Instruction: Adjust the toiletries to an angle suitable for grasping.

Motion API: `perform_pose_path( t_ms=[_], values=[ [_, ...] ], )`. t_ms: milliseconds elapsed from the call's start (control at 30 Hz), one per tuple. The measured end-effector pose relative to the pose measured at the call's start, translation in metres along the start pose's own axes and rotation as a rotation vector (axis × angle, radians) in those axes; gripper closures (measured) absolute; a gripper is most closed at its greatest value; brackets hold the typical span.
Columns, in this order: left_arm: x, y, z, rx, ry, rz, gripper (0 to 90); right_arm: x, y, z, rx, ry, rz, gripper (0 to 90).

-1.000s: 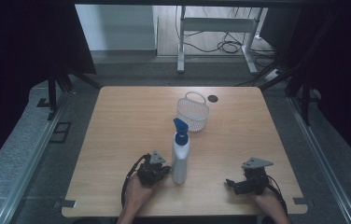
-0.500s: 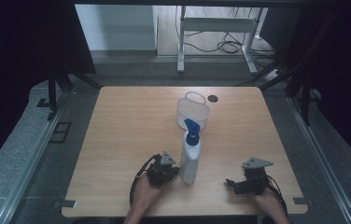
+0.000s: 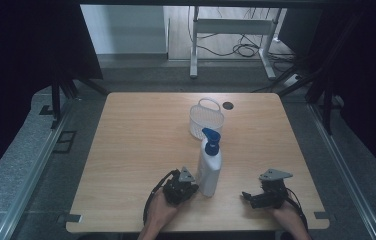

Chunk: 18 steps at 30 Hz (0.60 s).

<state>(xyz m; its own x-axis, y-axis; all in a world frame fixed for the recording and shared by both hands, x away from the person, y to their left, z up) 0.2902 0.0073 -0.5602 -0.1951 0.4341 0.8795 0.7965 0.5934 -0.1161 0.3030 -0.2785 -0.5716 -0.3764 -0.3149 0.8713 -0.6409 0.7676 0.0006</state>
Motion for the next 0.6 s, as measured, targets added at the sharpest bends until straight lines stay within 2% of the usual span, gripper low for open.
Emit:
perform_pose_path(
  t_ms=[600],
  values=[
    [-0.007, -0.015, -0.018, -0.038, -0.015, 0.030, 89.1, 0.000, 0.000, 0.000, 0.000, 0.000, 0.001, 0.0]
  ],
)
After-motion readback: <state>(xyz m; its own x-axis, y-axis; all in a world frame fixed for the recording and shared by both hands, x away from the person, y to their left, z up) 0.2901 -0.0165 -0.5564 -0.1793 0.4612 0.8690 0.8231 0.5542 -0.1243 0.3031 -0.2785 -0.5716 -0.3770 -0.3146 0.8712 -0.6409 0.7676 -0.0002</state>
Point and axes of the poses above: each handheld gripper's, and its own axes: x roughly backward along the jaws, z roughly out of its underside, y roughly to its left, the point moved 4 cm from there along -x, roughly forward along the jaws, and after that the axes turned 15 degrees about y, right-handed, at the moved point
